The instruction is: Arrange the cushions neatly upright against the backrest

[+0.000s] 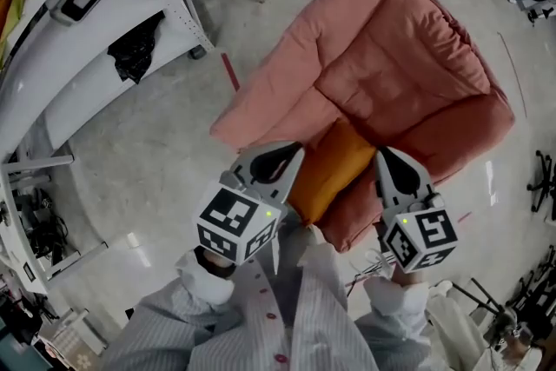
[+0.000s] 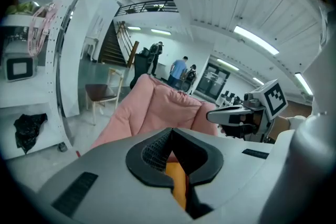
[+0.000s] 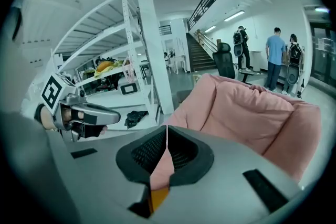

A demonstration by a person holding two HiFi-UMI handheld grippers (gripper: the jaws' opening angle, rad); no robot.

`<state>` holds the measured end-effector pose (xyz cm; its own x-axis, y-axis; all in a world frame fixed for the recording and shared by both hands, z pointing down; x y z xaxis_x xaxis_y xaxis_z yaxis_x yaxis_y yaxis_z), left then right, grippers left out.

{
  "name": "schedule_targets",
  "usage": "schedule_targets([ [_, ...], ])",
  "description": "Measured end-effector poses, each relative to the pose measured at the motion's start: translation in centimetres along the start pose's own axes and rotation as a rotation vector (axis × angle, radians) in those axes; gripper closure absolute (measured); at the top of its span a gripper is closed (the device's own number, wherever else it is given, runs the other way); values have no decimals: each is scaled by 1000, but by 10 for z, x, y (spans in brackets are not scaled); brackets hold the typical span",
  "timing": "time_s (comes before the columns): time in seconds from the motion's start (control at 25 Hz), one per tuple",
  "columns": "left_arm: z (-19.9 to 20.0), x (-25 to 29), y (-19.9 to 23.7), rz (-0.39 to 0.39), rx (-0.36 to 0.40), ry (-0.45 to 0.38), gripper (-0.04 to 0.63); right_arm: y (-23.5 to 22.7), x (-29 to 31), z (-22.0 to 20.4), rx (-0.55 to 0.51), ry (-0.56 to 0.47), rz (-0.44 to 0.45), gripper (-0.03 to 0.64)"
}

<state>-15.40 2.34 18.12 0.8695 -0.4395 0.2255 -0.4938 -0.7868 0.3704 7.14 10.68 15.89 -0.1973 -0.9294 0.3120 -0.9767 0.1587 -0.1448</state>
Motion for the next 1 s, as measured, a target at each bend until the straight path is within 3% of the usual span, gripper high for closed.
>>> schedule_targets([
  [0.2,-49,3,18,68,-90,40,584,-17,28,-40,-28,73,47,601],
  [0.52,-133,7,41,154,-165,80,583,-40,55,-110,-44,169,85,601],
  [0.76,-178,10,58,207,-180,117,583,-54,73,-151,-36,229,112,598],
  [1.0,-224,6,69,266,-213,156,580,-65,88,-189,-38,317,148,546],
])
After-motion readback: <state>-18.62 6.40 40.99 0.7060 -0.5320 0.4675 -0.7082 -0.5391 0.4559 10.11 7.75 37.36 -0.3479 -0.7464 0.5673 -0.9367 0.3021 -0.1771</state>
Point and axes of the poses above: the fingertips, and each gripper's own axes: x forward along the fingers, y to its left, z out of its top, the point moved 10 cm from there along -x, backward along the fingers, and after that the axes turned 15 degrees about -y, right-handed, at the moved point
